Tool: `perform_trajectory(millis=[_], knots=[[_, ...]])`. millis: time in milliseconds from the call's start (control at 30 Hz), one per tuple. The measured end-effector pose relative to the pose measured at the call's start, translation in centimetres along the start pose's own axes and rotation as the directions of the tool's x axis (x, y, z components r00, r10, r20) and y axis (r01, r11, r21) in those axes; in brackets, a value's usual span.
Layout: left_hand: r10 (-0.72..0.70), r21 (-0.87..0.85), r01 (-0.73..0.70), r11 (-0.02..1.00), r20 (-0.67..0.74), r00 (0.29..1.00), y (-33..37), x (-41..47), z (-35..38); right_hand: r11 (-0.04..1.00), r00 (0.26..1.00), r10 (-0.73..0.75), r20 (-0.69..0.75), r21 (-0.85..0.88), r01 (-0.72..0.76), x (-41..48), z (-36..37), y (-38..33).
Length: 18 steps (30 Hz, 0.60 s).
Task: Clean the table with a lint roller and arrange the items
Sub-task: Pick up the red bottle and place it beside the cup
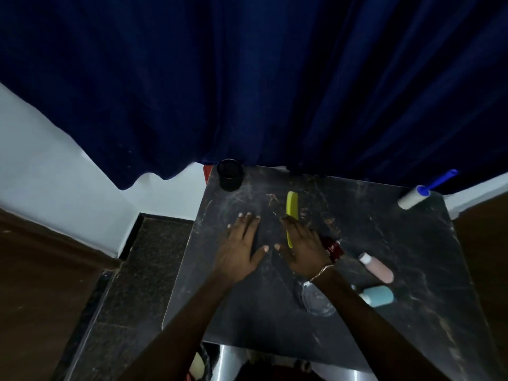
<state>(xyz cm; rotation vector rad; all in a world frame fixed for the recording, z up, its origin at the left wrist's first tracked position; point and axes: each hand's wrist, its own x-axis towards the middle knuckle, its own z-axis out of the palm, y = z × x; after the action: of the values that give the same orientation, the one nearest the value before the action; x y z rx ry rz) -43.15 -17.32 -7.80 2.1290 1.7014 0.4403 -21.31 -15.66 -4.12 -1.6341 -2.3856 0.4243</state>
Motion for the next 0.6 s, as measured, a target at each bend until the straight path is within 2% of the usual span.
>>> perform_trajectory(millis=[200, 333, 600], knots=[[0.081, 0.036, -0.085, 0.996, 0.087, 0.993, 4.9, -2.7, 3.3, 0.996, 0.995, 0.09, -0.033, -0.011, -0.09, -7.4, -0.6, 1.8], [0.125, 0.064, -0.136, 0.989, 0.156, 0.98, 8.2, -3.7, 5.7, 0.98, 0.98, 0.199, -0.029, 0.017, -0.199, -11.1, -0.9, 3.7], [0.094, 0.104, -0.124, 0.987, 0.259, 0.961, 13.3, -2.0, 8.5, 0.918, 0.933, 0.359, 0.017, 0.174, -0.357, -13.2, -1.6, 7.4]])
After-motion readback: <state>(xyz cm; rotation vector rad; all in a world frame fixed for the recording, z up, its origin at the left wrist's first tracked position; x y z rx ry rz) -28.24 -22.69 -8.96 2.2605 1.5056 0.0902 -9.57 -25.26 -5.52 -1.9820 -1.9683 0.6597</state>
